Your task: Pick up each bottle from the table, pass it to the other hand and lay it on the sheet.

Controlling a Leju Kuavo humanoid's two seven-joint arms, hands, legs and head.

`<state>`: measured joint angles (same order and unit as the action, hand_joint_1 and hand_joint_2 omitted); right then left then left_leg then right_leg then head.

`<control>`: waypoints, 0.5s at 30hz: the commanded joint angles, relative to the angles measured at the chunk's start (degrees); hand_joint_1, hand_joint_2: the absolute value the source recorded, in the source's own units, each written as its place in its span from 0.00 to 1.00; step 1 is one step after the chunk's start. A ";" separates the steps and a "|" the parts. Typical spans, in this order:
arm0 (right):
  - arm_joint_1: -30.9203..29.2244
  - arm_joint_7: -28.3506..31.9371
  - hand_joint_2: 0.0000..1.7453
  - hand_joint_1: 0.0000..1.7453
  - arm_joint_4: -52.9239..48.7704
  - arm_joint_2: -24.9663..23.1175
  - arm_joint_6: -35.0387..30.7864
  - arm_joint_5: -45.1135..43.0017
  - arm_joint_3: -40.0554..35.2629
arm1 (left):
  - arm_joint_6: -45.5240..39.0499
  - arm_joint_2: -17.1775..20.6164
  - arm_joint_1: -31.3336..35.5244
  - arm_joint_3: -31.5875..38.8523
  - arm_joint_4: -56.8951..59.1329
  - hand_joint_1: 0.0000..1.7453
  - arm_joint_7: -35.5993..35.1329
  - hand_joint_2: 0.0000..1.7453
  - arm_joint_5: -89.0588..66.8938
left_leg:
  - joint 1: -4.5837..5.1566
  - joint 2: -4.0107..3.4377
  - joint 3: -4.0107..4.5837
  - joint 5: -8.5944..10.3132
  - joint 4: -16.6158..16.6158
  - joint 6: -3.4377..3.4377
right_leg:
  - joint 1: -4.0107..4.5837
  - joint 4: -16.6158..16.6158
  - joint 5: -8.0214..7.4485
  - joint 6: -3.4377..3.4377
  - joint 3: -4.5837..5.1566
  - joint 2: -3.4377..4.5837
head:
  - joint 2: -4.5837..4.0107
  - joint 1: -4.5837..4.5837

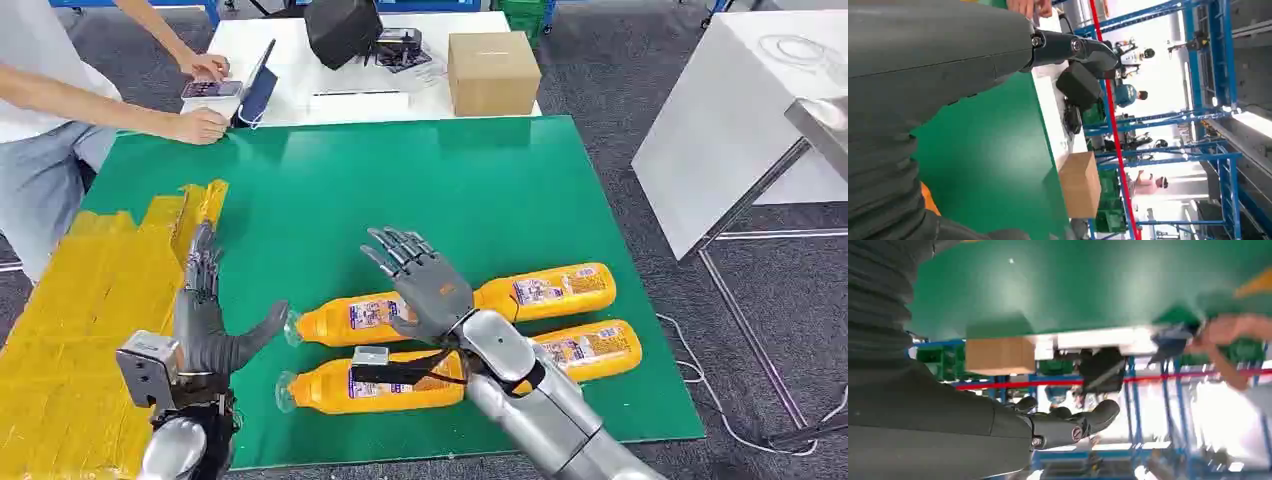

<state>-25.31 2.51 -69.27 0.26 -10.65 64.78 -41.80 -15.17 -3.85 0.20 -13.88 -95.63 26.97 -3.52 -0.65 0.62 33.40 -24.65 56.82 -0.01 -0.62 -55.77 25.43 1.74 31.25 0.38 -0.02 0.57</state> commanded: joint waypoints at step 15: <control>-14.56 1.94 1.00 0.00 35.45 -4.99 4.92 -5.51 -8.57 | 1.02 -0.44 5.77 -4.05 6.46 0.00 1.92 1.00 2.15 | 0.02 0.00 -0.14 -0.03 -0.01 -0.04 | 0.00 0.04 0.04 -0.04 -0.15 -0.08 | 0.00 0.02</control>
<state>-34.57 4.55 -47.95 -2.14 -7.10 61.59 -48.13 -13.97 -4.66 3.18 -15.30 -92.94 28.66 -1.60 -0.65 0.62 33.42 -24.65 56.84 -0.01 -0.62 -55.78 25.43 1.74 31.28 0.38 -0.02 0.59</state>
